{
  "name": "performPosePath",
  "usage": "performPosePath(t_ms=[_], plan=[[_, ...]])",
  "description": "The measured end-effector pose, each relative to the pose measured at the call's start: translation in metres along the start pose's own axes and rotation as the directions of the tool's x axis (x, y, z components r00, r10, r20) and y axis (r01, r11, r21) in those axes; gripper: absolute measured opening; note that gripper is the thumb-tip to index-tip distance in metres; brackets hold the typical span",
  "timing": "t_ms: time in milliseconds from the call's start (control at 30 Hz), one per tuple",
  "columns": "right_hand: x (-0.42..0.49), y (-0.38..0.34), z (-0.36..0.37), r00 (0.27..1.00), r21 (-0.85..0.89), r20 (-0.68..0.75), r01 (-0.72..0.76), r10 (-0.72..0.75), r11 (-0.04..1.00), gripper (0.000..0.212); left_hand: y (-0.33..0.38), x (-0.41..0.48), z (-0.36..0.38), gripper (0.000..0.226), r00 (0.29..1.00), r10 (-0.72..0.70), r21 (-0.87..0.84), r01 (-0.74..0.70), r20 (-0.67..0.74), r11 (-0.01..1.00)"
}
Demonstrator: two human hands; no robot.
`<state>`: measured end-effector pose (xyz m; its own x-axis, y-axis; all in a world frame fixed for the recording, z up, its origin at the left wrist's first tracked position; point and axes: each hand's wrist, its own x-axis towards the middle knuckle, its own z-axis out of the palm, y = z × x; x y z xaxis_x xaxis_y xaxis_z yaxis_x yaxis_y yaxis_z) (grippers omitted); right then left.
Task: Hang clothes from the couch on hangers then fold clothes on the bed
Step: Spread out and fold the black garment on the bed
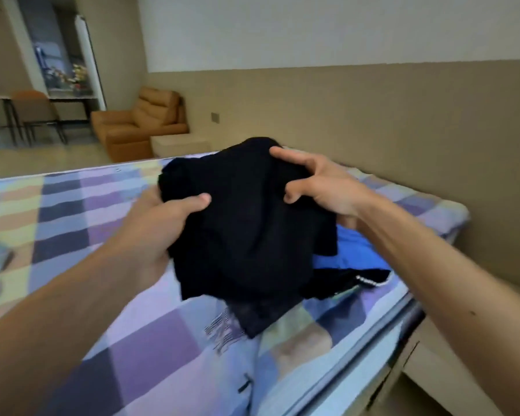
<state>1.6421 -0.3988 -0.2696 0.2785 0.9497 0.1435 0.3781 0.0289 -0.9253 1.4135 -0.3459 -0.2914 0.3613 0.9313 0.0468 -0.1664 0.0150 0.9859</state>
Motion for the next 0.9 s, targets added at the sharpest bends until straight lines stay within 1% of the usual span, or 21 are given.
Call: performPosePath(t_ms=[67, 133, 200, 267, 300, 367, 400, 433, 467, 500, 533, 567, 600, 633, 667, 700, 733, 800, 867, 900], plan=[[0.014, 0.000, -0.052, 0.998, 0.006, -0.059, -0.017, 0.017, 1.000, 0.084, 0.006, 0.028, 0.049, 0.024, 0.998, 0.018, -0.029, -0.016, 0.065, 0.999], [0.031, 0.007, -0.096, 0.995, 0.019, -0.086, -0.052, 0.053, 0.998, 0.076, 0.005, 0.059, 0.093, 0.022, 0.997, 0.002, -0.059, 0.003, 0.074, 0.998], [0.048, 0.026, -0.128, 0.990, 0.013, -0.107, -0.092, 0.093, 0.996, 0.073, -0.007, 0.090, 0.129, 0.020, 0.997, -0.040, -0.088, 0.046, 0.064, 0.995], [0.065, 0.057, -0.149, 0.978, -0.024, -0.144, -0.157, 0.152, 0.987, 0.076, -0.032, 0.115, 0.153, 0.023, 0.991, -0.124, -0.053, 0.127, 0.057, 0.991], [0.071, 0.076, -0.155, 0.971, -0.084, -0.152, -0.197, 0.183, 0.977, 0.073, -0.048, 0.124, 0.159, 0.023, 0.985, -0.166, -0.010, 0.167, 0.056, 0.986], [0.077, 0.113, -0.161, 0.959, -0.278, -0.150, -0.276, 0.242, 0.920, 0.057, -0.078, 0.139, 0.162, 0.023, 0.976, -0.215, 0.133, 0.211, 0.019, 0.968], [0.074, 0.128, -0.161, 0.942, -0.348, -0.175, -0.330, 0.285, 0.878, 0.051, -0.089, 0.141, 0.159, 0.029, 0.977, -0.213, 0.237, 0.209, -0.011, 0.949], [0.075, 0.140, -0.161, 0.929, -0.389, -0.201, -0.366, 0.310, 0.845, 0.049, -0.095, 0.145, 0.155, 0.038, 0.986, -0.160, 0.354, 0.165, -0.041, 0.920], [0.074, 0.148, -0.160, 0.925, -0.432, -0.233, -0.374, 0.300, 0.821, 0.051, -0.098, 0.149, 0.152, 0.049, 0.998, -0.050, 0.507, 0.068, -0.048, 0.859], [0.073, 0.153, -0.160, 0.934, -0.482, -0.267, -0.342, 0.236, 0.807, 0.054, -0.095, 0.150, 0.149, 0.057, 0.992, 0.122, 0.667, -0.076, -0.023, 0.741], [0.074, 0.154, -0.159, 0.945, -0.541, -0.302, -0.276, 0.122, 0.794, 0.058, -0.088, 0.149, 0.148, 0.062, 0.943, 0.326, 0.779, -0.247, 0.058, 0.576], [0.077, 0.154, -0.158, 0.949, -0.588, -0.315, -0.180, -0.018, 0.789, 0.062, -0.078, 0.145, 0.150, 0.063, 0.847, 0.497, 0.808, -0.422, 0.188, 0.412], [0.077, 0.149, -0.153, 0.944, -0.591, -0.303, -0.078, -0.132, 0.803, 0.064, -0.071, 0.143, 0.155, 0.062, 0.756, 0.569, 0.778, -0.555, 0.324, 0.293], [0.079, 0.144, -0.149, 0.940, -0.562, -0.277, 0.011, -0.201, 0.827, 0.065, -0.065, 0.140, 0.162, 0.065, 0.698, 0.560, 0.733, -0.645, 0.447, 0.218], [0.079, 0.140, -0.144, 0.946, -0.522, -0.235, 0.071, -0.224, 0.850, 0.065, -0.064, 0.141, 0.170, 0.074, 0.682, 0.497, 0.705, -0.686, 0.537, 0.179], [0.081, 0.139, -0.139, 0.961, -0.480, -0.190, 0.089, -0.202, 0.873, 0.065, -0.067, 0.142, 0.177, 0.085, 0.707, 0.399, 0.712, -0.682, 0.584, 0.166], [0.081, 0.141, -0.132, 0.977, -0.460, -0.149, 0.069, -0.153, 0.885, 0.067, -0.074, 0.144, 0.181, 0.096, 0.750, 0.295, 0.741, -0.650, 0.592, 0.166], [0.079, 0.156, -0.119, 0.996, -0.441, -0.076, 0.015, -0.054, 0.897, 0.068, -0.096, 0.148, 0.181, 0.114, 0.827, 0.131, 0.799, -0.562, 0.547, 0.212], [0.075, 0.176, -0.108, 0.999, -0.435, -0.046, -0.001, -0.021, 0.900, 0.067, -0.124, 0.150, 0.174, 0.121, 0.866, 0.046, 0.825, -0.489, 0.498, 0.283], [0.075, 0.184, -0.103, 0.999, -0.435, -0.048, 0.001, -0.024, 0.901, 0.067, -0.136, 0.150, 0.171, 0.125, 0.878, 0.045, 0.829, -0.466, 0.477, 0.308]])
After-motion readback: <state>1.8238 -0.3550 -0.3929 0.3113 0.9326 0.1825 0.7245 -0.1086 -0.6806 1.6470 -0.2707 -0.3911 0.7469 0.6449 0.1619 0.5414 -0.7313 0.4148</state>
